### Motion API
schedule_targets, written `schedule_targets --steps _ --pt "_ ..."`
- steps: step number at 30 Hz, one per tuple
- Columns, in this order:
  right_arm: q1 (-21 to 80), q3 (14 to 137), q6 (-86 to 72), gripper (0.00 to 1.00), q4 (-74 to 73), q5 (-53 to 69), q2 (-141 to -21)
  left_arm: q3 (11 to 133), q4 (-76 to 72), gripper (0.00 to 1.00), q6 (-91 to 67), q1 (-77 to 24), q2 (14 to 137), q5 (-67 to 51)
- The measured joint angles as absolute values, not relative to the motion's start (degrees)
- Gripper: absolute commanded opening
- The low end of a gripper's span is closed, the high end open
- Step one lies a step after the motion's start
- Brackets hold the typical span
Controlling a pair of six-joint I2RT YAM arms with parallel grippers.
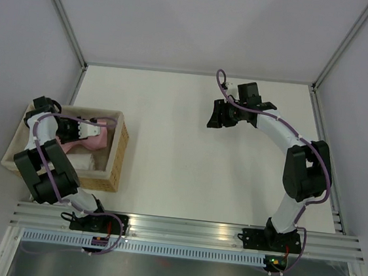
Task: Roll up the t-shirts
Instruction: Place the rolled tshirt into the container
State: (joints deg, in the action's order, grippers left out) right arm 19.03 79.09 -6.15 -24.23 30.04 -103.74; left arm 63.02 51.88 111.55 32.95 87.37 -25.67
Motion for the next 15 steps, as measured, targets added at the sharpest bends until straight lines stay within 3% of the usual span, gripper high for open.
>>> schedule_targets --steps 15 --pt "19.5 79.0 -6.2 0.54 -24.5 28.3 -102.1 66.9 47.7 0.02 112.0 32.9 90.8 -25.8"
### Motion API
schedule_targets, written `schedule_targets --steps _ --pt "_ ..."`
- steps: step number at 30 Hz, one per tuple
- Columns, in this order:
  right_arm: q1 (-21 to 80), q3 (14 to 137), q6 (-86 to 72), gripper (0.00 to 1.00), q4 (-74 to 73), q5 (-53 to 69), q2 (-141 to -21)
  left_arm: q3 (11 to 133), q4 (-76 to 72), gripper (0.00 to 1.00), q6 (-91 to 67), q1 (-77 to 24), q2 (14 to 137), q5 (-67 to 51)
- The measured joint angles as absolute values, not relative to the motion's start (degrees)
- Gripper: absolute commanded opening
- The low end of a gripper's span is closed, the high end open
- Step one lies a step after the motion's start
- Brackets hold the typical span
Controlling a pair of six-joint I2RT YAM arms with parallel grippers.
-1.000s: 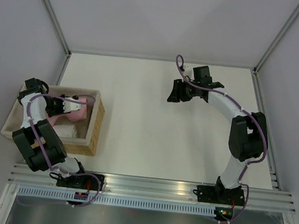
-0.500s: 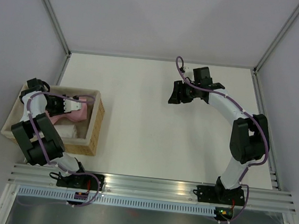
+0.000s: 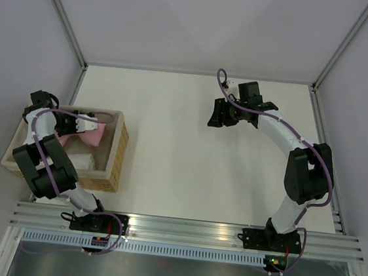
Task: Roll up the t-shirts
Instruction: Place the rolled tshirt into the container
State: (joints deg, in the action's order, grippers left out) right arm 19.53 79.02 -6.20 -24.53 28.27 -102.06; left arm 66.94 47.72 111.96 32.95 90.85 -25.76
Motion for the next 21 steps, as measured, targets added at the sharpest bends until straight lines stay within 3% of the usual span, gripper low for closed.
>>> schedule_targets --steps 21 --pt "22.0 79.0 -6.2 0.54 -28.1 25.3 -102.0 59.9 52.4 0.03 112.1 33.4 93.5 -21.8"
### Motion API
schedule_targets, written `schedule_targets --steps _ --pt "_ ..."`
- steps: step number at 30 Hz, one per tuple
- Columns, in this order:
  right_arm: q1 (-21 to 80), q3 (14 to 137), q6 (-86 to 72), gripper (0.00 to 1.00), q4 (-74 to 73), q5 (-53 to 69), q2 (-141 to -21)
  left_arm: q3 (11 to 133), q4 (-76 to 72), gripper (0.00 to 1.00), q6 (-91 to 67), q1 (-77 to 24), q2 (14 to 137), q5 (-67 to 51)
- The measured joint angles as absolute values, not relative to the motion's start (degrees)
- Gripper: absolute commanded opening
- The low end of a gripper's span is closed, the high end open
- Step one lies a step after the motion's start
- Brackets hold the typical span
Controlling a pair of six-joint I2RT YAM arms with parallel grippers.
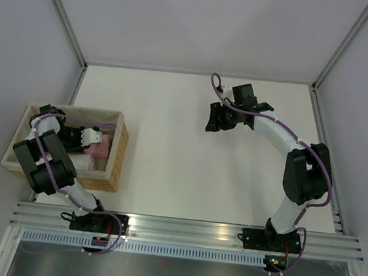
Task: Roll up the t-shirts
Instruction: Place the rolled tshirt into the container
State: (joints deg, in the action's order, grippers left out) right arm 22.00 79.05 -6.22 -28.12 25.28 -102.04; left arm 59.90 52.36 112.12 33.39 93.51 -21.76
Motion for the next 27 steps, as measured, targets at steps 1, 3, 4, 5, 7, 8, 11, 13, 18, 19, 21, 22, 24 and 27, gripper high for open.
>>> schedule_targets --steps 1,3,4,5,7,8,11,13,18,19,21,22,24,27 --pt "22.1 79.0 -6.2 0.55 -28.1 25.2 -102.0 59.9 52.4 0.03 112.1 33.4 93.7 -21.5" --pt "22.4 79.0 -6.2 0.54 -28.2 25.0 -102.0 59.9 52.4 0.04 112.1 33.4 94.1 -21.3" --pt "22.4 79.0 -6.2 0.55 -28.2 24.9 -101.8 59.9 52.4 0.06 112.1 33.4 94.3 -21.2" --pt "22.4 79.0 -6.2 0.55 -28.2 24.9 -101.7 59.8 52.3 0.06 112.1 33.4 94.4 -21.1" --pt "22.6 79.0 -6.2 0.54 -28.3 24.7 -101.3 59.4 51.9 0.07 112.1 33.4 94.5 -21.0" --pt "22.7 79.0 -6.3 0.54 -28.3 24.7 -101.2 59.1 51.4 0.07 112.1 33.4 94.6 -20.9" --pt "22.7 79.0 -6.3 0.55 -28.3 24.5 -101.0 58.7 50.4 0.08 112.1 33.4 94.9 -20.8" --pt "22.8 79.0 -6.3 0.54 -28.3 24.5 -101.0 58.7 50.1 0.08 112.2 33.4 95.2 -20.8" --pt "23.0 79.0 -6.4 0.55 -28.3 24.1 -100.8 58.7 50.0 0.08 112.1 33.7 95.3 -20.7" --pt "23.1 78.9 -6.4 0.55 -28.3 24.1 -100.7 58.6 50.0 0.08 112.1 33.8 95.3 -20.7" --pt "23.2 78.8 -6.4 0.55 -28.3 24.0 -100.6 58.6 50.0 0.09 112.2 34.0 95.3 -20.9" --pt "23.2 78.8 -6.4 0.55 -28.3 24.0 -100.4 58.6 49.9 0.13 112.2 34.1 95.4 -21.0" --pt "23.4 78.7 -6.4 0.54 -28.3 24.0 -100.4 58.6 49.7 0.28 112.2 34.2 95.7 -21.2" --pt "23.4 78.7 -6.4 0.54 -28.3 23.9 -100.3 58.7 49.2 0.31 112.2 34.5 96.0 -21.7"
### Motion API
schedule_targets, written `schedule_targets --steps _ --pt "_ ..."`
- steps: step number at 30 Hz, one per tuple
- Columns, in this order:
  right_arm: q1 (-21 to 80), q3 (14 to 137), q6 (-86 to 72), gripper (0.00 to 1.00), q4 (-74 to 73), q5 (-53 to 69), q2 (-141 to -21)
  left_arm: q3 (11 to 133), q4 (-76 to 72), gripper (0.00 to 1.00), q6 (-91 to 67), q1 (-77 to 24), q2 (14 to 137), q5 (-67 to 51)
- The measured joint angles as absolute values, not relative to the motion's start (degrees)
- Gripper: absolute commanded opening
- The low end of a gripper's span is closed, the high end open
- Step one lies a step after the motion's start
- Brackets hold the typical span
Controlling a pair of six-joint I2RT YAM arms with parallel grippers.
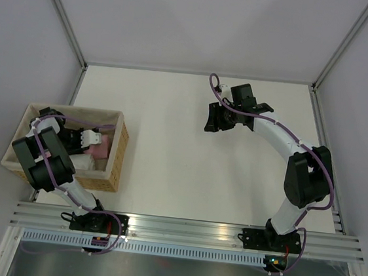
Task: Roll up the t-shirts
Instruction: Place the rolled tshirt into the container
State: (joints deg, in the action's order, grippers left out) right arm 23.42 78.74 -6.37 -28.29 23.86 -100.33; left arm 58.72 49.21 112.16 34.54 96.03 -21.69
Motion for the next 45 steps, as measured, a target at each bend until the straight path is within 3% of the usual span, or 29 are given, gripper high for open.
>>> schedule_targets --steps 7,16,17,19,21,23,34,37,45 --pt "23.5 78.7 -6.4 0.55 -28.3 23.8 -100.3 56.8 46.1 0.28 112.2 35.2 95.4 -22.0" --pt "23.5 78.7 -6.3 0.54 -28.3 23.8 -100.3 57.8 45.2 0.32 112.1 35.7 96.5 -22.7" --pt "23.6 78.7 -6.3 0.54 -28.3 23.8 -100.3 57.9 45.1 0.34 112.1 35.7 96.6 -22.7" --pt "23.6 78.7 -6.3 0.54 -28.3 23.8 -100.3 57.9 44.9 0.56 112.1 35.7 96.6 -22.9" --pt "23.6 78.7 -6.3 0.55 -28.3 23.9 -100.3 57.9 42.9 0.72 112.2 35.7 96.6 -22.9" --pt "23.6 78.7 -6.3 0.56 -28.3 23.9 -100.3 57.8 41.1 0.82 112.2 35.7 96.5 -23.3" --pt "23.8 78.7 -6.2 0.56 -28.3 24.1 -100.3 57.8 39.8 0.86 112.2 35.7 95.9 -24.2" --pt "23.9 78.7 -6.2 0.56 -28.2 24.4 -100.3 57.8 39.6 0.97 112.2 35.7 95.7 -24.2" --pt "24.0 78.0 -5.8 0.56 -27.2 25.6 -100.3 57.8 38.9 1.00 112.2 35.7 93.7 -23.2"
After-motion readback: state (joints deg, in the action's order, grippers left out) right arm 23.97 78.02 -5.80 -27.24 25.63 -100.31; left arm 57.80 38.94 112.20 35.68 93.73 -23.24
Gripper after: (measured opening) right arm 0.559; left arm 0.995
